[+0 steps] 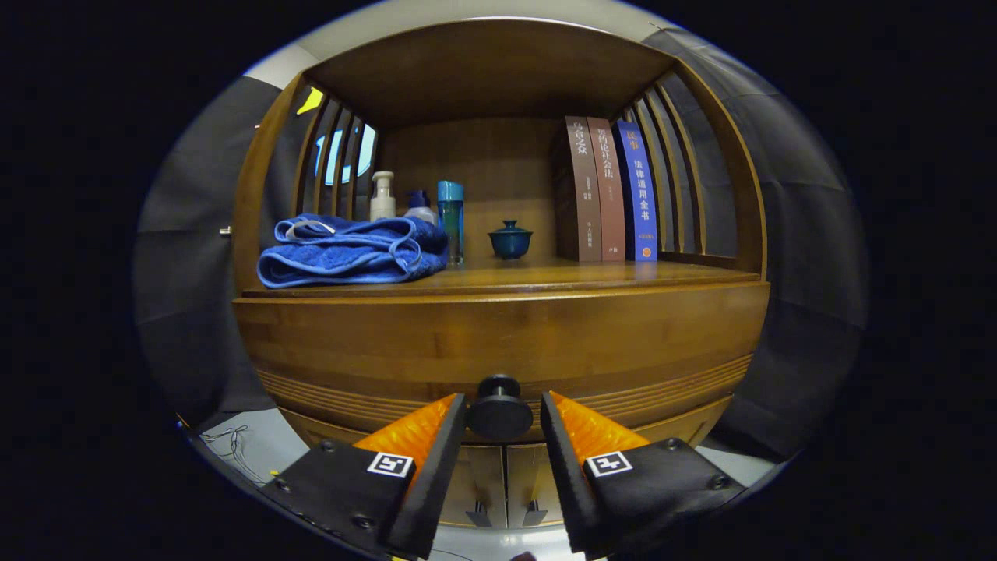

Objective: Pull open the drawer, take out the items inside it, and place them on the countertop above the cabinet.

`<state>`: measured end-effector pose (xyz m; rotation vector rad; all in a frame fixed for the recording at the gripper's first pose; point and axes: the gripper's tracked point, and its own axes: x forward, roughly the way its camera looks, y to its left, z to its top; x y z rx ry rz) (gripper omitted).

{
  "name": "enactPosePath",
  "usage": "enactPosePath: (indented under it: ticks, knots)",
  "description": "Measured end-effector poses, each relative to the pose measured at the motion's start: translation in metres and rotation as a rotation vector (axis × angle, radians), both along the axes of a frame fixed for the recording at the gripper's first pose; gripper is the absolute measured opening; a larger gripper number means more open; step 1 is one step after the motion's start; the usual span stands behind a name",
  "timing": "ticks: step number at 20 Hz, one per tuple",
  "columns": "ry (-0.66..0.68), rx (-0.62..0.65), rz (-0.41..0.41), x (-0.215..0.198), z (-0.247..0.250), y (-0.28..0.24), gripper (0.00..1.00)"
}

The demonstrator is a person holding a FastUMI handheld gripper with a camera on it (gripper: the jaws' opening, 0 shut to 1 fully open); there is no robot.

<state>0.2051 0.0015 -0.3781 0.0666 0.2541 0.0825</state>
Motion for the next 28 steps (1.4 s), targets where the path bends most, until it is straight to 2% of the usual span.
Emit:
enactPosePath:
  ticks: [1, 4, 5, 8, 20, 28]
  knots:
    - [0.002, 0.006, 0.018, 0.002, -0.002, 0.006, 0.66]
    - [0.002, -0.02, 0.019, -0.001, -0.002, 0.002, 0.45]
    - [0.0, -0.014, 0.018, -0.001, 0.0, 0.002, 0.45]
    - [0.012, -0.034, 0.019, -0.007, 0.0, -0.002, 0.3]
    - [0.054, 0.008, 0.004, -0.112, 0.013, -0.012, 0.3]
    - [0.077, 0.009, 0.008, -0.156, 0.018, -0.019, 0.3]
